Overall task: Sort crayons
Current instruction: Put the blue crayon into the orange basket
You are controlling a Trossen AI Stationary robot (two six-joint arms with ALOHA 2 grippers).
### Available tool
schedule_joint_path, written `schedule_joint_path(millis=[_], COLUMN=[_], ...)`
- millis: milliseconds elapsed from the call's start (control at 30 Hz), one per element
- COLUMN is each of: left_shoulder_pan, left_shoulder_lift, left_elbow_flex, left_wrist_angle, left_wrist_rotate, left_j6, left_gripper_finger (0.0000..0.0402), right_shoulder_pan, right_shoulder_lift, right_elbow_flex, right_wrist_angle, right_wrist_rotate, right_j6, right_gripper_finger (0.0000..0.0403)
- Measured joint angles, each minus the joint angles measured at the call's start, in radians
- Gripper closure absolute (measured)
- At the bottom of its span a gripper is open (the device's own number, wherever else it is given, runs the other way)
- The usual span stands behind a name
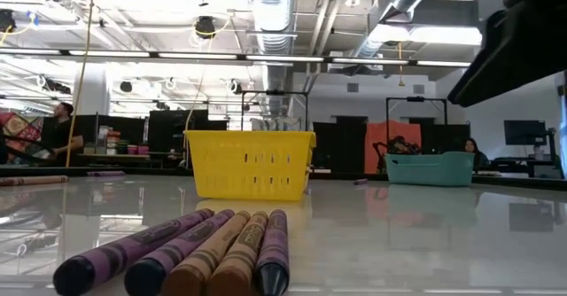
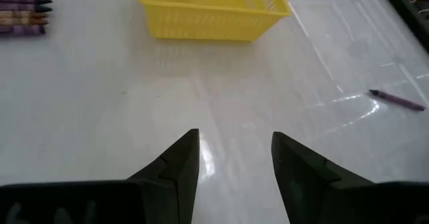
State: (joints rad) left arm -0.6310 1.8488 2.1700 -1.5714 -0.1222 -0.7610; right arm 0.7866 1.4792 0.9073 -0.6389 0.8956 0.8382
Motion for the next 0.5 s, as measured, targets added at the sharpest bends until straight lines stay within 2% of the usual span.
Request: schedule_joint_path(millis=[267, 367, 500], left_shoulder_pan=[-0.300, -0.379, -0.453], left_shoulder_lift=[0.002, 0.002, 0.003], left_elbow_flex=[-0.132, -0.220, -0.340], left_wrist_angle=[0.002, 0.037, 0.126], left_wrist_rotate=[-0.019, 0.003, 0.049], left_j6=[-0.531, -0.702, -0.856], left_gripper_finger=[0.0401, 0.0401, 0.0401], right_shoulder_pan=[-0.068, -0.087, -0.112], right_shoulder_lift=[0.000, 0.000, 0.000], right_elbow_flex=[0.000, 0.000, 0.000], right_wrist_angle=[0.028, 0.043, 0.052], right_wrist_rotate=[0.001, 0.001, -0.003], right_j6=[-0.080, -0.108, -0.114], right_gripper_finger=[0.0223, 0.0223, 0.0223])
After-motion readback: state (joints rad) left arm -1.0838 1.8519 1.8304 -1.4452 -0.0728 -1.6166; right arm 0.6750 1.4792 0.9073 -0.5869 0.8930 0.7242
